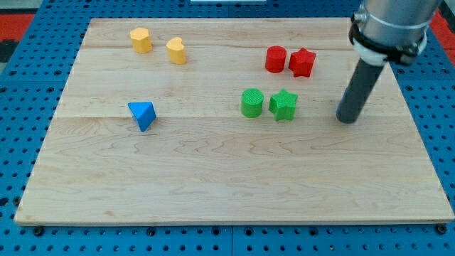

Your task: Push the blue triangle into the blue cube

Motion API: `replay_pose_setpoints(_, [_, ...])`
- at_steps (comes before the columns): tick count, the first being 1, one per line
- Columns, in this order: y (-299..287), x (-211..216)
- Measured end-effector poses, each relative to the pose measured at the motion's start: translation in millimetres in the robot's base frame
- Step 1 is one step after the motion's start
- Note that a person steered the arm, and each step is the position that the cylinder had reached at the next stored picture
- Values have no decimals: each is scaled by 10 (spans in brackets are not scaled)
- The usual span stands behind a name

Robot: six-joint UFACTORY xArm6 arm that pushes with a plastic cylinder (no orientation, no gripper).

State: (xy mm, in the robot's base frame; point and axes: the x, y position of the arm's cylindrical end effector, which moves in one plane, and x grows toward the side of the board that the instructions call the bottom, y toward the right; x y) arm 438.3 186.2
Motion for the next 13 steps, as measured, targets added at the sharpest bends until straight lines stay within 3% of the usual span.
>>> replay_pose_setpoints(1, [-402,798])
replay_pose_setpoints(2, [-1587,1516])
replay_pose_setpoints(3, [-3142,1519])
replay_pose_setpoints(4, [-3881,818])
replay_pose_setpoints(5, [-3658,68])
replay_pose_setpoints(6, [-3137,407])
replay_pose_setpoints(7, [-3388,631])
replay_pose_setpoints(9, [-2611,49])
replay_pose_setpoints(10, [-2918,10])
replay_pose_setpoints(11, [-3274,396])
replay_pose_setpoints(12, [-3389,197])
replay_pose_setpoints(13, [-3001,-103])
